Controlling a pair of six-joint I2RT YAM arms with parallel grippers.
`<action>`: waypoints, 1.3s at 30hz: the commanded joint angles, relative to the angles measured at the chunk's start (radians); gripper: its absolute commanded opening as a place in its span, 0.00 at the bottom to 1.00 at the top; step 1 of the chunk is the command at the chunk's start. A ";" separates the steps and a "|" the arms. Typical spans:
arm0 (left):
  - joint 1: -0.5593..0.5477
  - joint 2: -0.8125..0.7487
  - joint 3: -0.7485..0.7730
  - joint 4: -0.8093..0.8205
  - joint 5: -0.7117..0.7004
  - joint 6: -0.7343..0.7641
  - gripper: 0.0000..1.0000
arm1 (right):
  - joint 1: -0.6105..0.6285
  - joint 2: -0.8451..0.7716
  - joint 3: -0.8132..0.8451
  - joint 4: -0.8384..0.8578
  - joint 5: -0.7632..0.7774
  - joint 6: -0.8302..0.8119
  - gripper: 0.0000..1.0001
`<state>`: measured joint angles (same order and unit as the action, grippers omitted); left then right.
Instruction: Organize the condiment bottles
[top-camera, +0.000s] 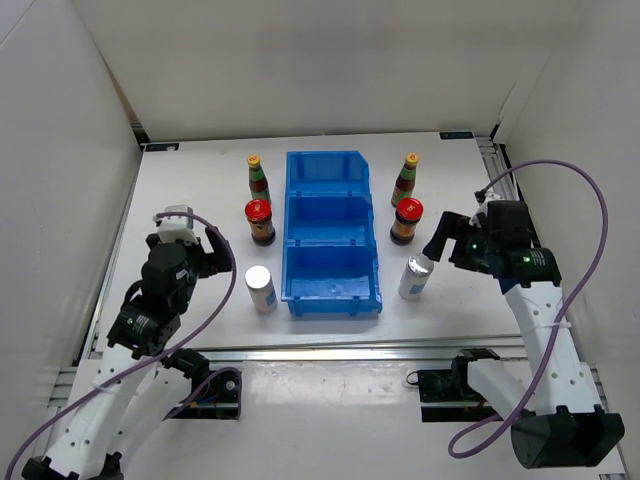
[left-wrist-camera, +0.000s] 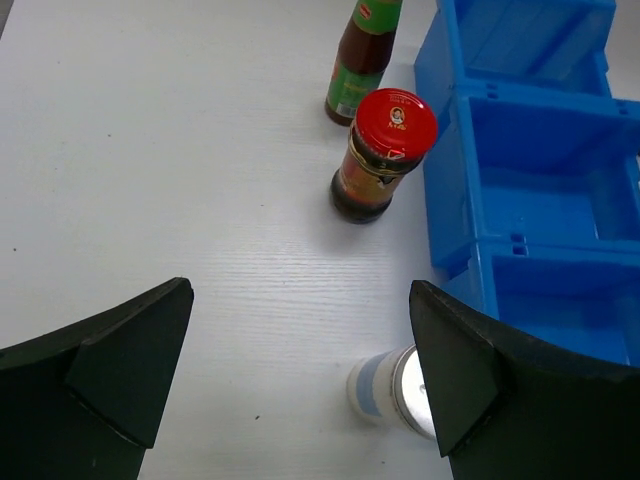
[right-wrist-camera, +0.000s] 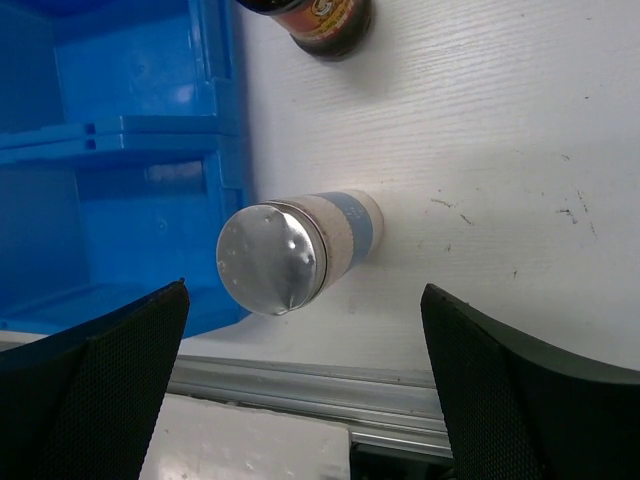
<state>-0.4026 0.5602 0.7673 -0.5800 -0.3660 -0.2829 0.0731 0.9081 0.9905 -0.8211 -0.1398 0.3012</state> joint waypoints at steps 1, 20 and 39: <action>-0.002 0.053 0.018 0.005 0.004 0.082 1.00 | 0.042 0.011 0.008 -0.004 0.015 -0.034 1.00; -0.088 0.110 0.043 -0.066 -0.271 -0.002 1.00 | 0.412 0.317 0.008 0.034 0.463 0.162 1.00; -0.097 0.110 0.043 -0.066 -0.298 -0.002 1.00 | 0.412 0.341 0.048 -0.021 0.437 0.207 0.32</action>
<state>-0.4950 0.6769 0.7834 -0.6437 -0.6369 -0.2783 0.4801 1.2812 0.9581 -0.7963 0.2779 0.4980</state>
